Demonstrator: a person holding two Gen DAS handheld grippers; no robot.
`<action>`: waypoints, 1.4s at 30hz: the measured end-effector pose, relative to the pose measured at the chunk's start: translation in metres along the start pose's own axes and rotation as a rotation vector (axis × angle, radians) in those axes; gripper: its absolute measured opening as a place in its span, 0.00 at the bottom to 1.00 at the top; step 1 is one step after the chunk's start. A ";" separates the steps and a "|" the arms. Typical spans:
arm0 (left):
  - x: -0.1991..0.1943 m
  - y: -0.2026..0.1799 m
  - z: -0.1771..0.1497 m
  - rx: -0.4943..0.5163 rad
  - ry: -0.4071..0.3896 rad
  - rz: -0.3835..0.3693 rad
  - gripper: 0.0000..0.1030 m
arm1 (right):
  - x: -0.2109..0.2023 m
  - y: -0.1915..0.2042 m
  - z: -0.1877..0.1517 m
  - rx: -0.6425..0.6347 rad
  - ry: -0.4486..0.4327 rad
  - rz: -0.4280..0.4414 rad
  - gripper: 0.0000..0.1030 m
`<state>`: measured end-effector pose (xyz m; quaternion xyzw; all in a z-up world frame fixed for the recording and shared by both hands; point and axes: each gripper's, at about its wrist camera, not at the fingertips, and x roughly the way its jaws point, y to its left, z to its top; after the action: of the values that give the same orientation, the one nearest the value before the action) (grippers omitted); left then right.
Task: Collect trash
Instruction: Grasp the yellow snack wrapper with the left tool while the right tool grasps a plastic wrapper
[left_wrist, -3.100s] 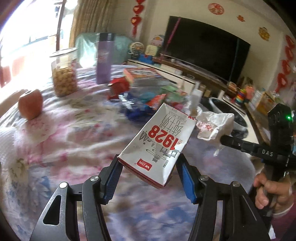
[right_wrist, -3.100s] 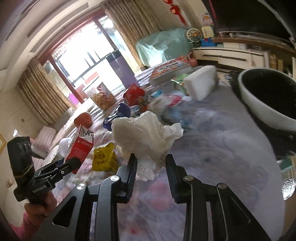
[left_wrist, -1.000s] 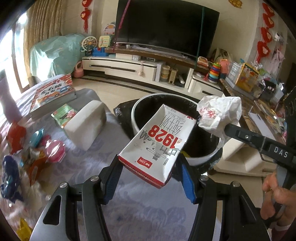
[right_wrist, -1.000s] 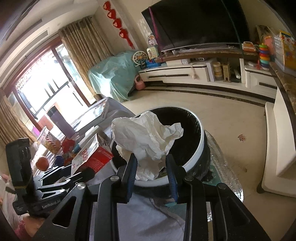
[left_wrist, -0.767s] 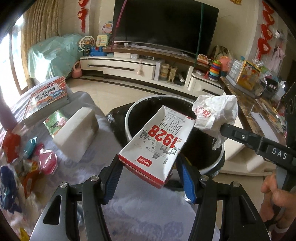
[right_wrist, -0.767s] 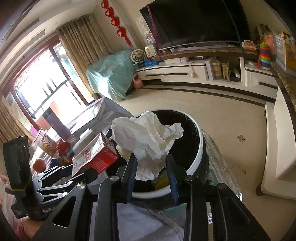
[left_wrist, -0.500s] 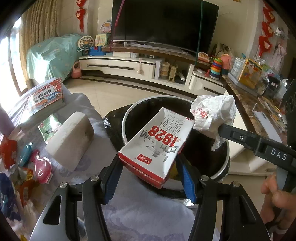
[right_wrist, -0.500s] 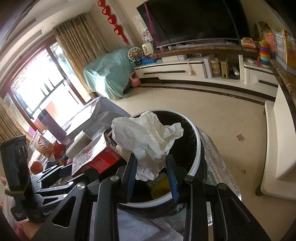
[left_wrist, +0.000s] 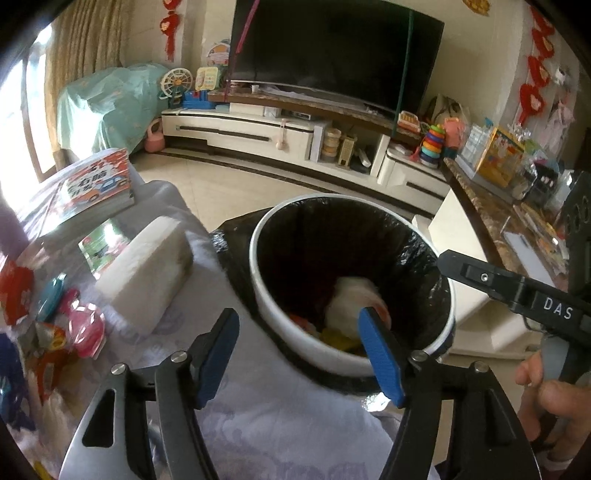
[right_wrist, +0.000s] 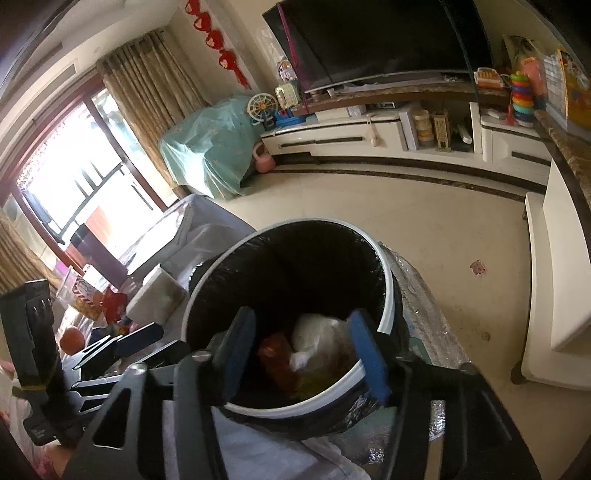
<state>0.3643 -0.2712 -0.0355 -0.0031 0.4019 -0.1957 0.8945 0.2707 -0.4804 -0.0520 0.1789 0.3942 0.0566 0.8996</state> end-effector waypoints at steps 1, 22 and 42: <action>-0.005 0.003 -0.004 -0.008 -0.006 -0.001 0.65 | -0.003 0.003 -0.002 -0.006 -0.007 0.000 0.58; -0.131 0.070 -0.127 -0.184 -0.076 0.072 0.68 | -0.018 0.092 -0.066 -0.107 -0.008 0.149 0.73; -0.206 0.114 -0.187 -0.294 -0.123 0.139 0.68 | 0.001 0.154 -0.113 -0.169 0.077 0.228 0.73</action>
<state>0.1455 -0.0645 -0.0327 -0.1181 0.3701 -0.0719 0.9187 0.1946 -0.3057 -0.0671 0.1439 0.3996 0.1982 0.8834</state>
